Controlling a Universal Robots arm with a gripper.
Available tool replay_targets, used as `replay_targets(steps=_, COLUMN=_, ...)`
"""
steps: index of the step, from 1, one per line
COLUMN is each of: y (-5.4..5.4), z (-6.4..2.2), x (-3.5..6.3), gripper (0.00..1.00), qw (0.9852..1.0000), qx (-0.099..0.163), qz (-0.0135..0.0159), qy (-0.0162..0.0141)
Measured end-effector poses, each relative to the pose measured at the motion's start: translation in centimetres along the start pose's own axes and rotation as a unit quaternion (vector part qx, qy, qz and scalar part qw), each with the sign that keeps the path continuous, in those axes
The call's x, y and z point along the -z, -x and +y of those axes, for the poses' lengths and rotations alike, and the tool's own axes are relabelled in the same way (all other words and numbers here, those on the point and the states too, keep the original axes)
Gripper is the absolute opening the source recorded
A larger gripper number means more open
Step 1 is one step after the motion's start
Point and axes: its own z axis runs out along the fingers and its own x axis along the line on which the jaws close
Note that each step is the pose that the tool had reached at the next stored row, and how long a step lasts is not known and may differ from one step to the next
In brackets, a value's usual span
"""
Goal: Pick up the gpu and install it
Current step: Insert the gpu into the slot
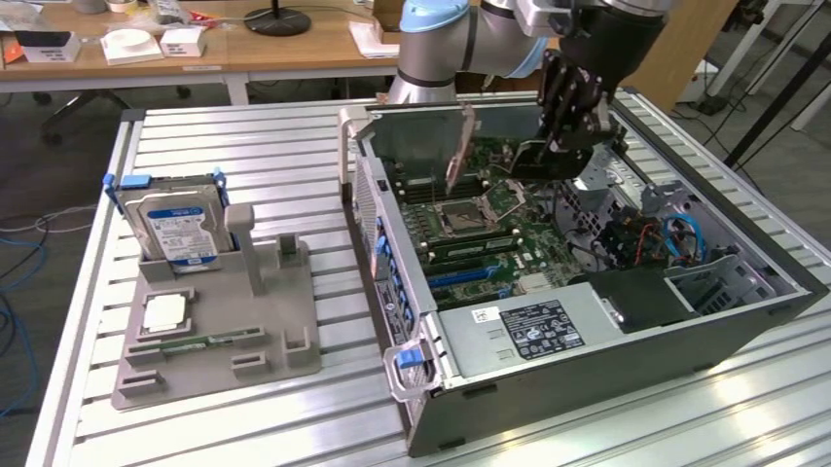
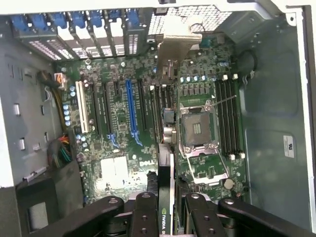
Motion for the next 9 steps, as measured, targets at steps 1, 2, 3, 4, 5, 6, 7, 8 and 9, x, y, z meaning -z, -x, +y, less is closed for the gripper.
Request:
replay_targets(steps=1, y=0.0, z=0.0, x=-0.03, gripper=0.26, qw=1.0, qx=0.003, qz=0.0001, qy=-0.0002)
replay_targets(steps=2, y=-0.01, z=0.0, x=-0.05, gripper=0.26, qw=1.0, qx=0.007, qz=0.0001, qy=-0.0002)
replay_targets(steps=3, y=-0.01, z=0.0, x=-0.07, gripper=0.26, qw=1.0, qx=0.01, qz=0.0002, qy=-0.0002)
replay_targets(steps=4, y=-0.01, z=0.0, x=-0.09, gripper=0.26, qw=0.9999, qx=0.013, qz=0.0001, qy=-0.0003)
replay_targets(steps=5, y=-0.01, z=0.0, x=-0.09, gripper=0.26, qw=0.9999, qx=0.016, qz=0.0002, qy=-0.0003)
replay_targets(steps=6, y=-0.01, z=0.0, x=-0.09, gripper=0.26, qw=0.9998, qx=0.018, qz=0.0002, qy=-0.0005)
replay_targets(steps=7, y=-0.02, z=0.0, x=-0.11, gripper=0.26, qw=0.9998, qx=0.021, qz=0.0002, qy=-0.0012)
replay_targets(steps=8, y=-0.02, z=0.01, x=-0.16, gripper=0.26, qw=0.9997, qx=0.023, qz=-0.0001, qy=-0.0024)
replay_targets(steps=9, y=-0.03, z=0.01, x=-0.21, gripper=0.26, qw=0.9997, qx=0.024, qz=-0.0003, qy=-0.0042)
